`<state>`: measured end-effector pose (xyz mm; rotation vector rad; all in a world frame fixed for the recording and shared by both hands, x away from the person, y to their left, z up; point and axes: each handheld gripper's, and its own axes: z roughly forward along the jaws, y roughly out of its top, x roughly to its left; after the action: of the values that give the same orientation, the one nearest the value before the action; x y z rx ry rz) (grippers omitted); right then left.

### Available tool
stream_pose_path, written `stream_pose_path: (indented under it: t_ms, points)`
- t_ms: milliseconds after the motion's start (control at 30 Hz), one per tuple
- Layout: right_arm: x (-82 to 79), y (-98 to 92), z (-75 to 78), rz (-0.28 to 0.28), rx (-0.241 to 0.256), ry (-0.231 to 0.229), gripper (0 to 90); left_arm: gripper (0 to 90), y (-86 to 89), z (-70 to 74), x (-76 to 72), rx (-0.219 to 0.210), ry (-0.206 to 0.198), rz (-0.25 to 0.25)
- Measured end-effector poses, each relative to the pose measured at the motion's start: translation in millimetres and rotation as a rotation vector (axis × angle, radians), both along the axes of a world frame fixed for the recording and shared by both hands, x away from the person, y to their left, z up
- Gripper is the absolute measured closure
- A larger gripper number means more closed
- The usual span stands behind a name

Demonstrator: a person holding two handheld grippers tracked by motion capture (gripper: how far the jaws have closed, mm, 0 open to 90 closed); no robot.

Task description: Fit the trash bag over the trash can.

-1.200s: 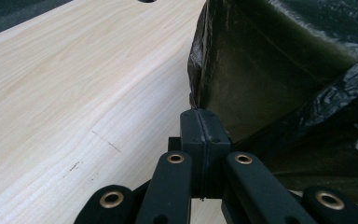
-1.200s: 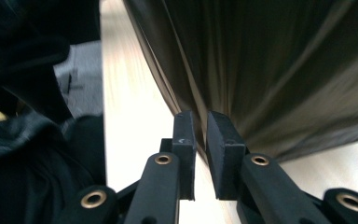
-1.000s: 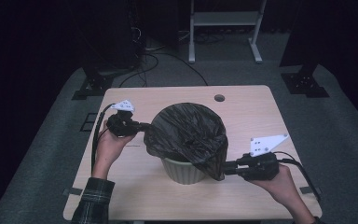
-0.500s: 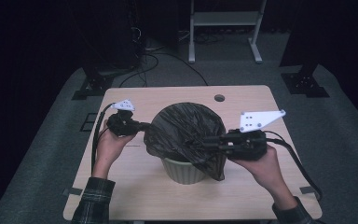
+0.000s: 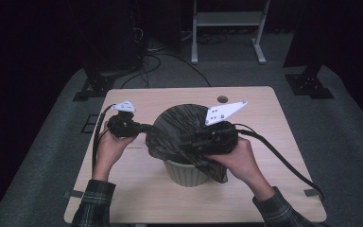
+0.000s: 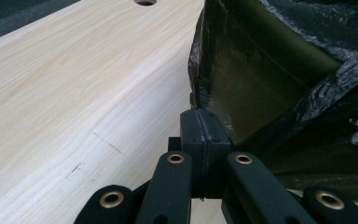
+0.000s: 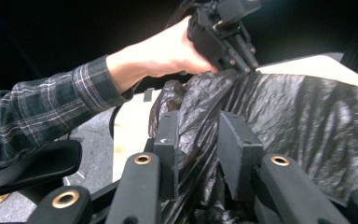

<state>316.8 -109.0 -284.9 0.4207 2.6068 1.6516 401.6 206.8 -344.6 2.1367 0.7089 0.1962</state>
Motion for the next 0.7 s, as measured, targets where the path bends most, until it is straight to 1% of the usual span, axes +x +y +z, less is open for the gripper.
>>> stream_pose_path:
  t_ms: [33, 100, 133, 200, 233, 367, 433, 500, 600, 700]
  points:
    - [0.1, 1.3, -1.1, -0.001, -0.005, 0.003, 68.6, 90.0, 0.0, 0.1, 0.0, 0.0, 0.001, 0.0]
    - [0.6, 3.6, -4.4, -0.011, -0.031, 0.011, 68.2, 90.0, 0.0, 0.1, 0.0, 0.0, 0.001, -0.001]
    - [0.7, 4.0, -5.4, -0.018, -0.04, 0.013, 68.8, 90.0, -0.3, 0.0, 0.0, 0.002, 0.001, -0.003]
    - [1.3, 5.7, -7.8, -0.013, -0.054, 0.023, 71.6, 90.0, -0.6, 0.1, -0.3, 0.002, 0.001, -0.002]
    - [1.2, 6.8, -8.5, -0.007, -0.061, 0.025, 76.7, 90.0, -0.7, 0.2, -0.4, 0.002, 0.001, -0.002]
    - [-0.7, 7.6, -9.4, 0.002, -0.077, 0.008, 89.4, 90.0, -1.1, 0.1, -0.4, 0.001, 0.001, -0.003]
    - [-2.5, 7.4, -8.2, -0.001, -0.069, -0.001, 89.8, 90.0, -1.6, -0.3, -0.2, 0.001, 0.0, -0.005]
    - [-5.1, 7.3, -5.9, 0.006, -0.047, -0.01, 89.9, 90.0, -2.0, -0.4, -0.1, 0.002, -0.001, -0.007]
    - [-9.7, 9.1, -2.5, 0.01, -0.038, -0.021, 89.9, 90.0, -2.2, 0.0, -0.7, 0.001, -0.001, -0.006]
    - [-21.0, 17.0, 0.1, 0.034, -0.028, -0.036, 90.0, 90.0, -1.9, 0.7, -1.5, -0.005, -0.001, -0.007]
